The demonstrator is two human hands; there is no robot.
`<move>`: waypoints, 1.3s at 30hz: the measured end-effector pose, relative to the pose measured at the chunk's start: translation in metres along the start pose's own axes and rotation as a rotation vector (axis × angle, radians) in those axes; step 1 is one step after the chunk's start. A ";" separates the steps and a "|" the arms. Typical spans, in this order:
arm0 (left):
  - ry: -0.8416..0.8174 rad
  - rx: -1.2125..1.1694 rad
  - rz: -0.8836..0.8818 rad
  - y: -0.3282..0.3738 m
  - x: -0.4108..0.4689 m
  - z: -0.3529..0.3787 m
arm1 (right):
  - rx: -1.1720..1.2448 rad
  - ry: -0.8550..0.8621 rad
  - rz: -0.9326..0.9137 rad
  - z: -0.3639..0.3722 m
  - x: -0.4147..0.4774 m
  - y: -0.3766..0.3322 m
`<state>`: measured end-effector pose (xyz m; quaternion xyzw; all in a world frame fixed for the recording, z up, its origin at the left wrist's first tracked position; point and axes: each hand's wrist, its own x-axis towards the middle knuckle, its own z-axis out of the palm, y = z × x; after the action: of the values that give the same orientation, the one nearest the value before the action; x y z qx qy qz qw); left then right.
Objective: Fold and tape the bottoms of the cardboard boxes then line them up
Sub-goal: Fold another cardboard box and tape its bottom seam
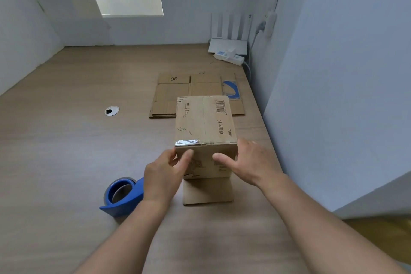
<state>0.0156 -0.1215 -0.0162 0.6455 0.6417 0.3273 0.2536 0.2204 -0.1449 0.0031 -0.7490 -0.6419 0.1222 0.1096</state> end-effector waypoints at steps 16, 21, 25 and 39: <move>-0.201 0.153 -0.077 0.017 0.018 -0.009 | 0.039 -0.019 0.133 -0.015 0.001 -0.011; -0.170 0.358 -0.186 0.037 0.025 0.005 | -0.125 -0.122 0.268 -0.017 0.022 -0.032; -0.116 0.327 -0.102 0.033 0.021 0.007 | -0.050 -0.072 0.228 -0.016 0.020 -0.020; -0.055 -0.118 -0.091 0.011 -0.010 0.017 | 0.180 0.157 0.302 -0.002 0.009 -0.010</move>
<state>0.0364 -0.1301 -0.0200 0.6083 0.6428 0.3349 0.3234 0.2135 -0.1347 0.0080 -0.8313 -0.4981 0.1355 0.2061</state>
